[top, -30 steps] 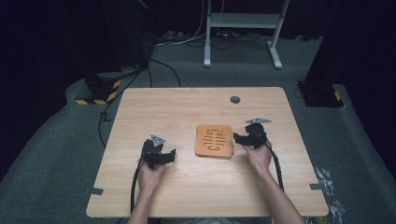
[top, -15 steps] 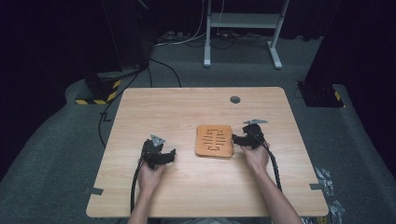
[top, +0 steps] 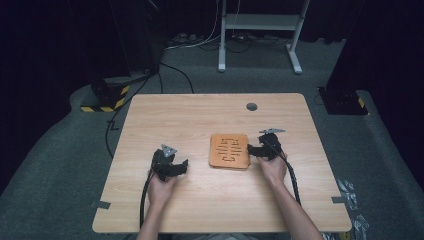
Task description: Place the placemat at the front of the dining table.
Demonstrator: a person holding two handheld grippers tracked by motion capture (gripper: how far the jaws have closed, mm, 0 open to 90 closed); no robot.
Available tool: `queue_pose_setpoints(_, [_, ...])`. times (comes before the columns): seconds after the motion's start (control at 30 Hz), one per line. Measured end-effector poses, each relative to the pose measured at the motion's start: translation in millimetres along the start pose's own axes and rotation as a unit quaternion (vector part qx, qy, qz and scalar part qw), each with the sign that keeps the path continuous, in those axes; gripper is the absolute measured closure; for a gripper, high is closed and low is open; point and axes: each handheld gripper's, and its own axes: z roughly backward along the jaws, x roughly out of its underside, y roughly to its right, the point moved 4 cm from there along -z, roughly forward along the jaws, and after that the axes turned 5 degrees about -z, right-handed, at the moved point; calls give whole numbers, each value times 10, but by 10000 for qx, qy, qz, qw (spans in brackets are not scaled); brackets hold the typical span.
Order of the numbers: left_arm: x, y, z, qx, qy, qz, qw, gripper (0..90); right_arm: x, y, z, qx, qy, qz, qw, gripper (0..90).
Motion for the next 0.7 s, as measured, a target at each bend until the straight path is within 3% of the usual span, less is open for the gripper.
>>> queue_pose_setpoints(0.7, [0, 0, 0, -2, 1, 2, 10000, 249, 16, -78, -5, -112, -11, 41, 9999, 272])
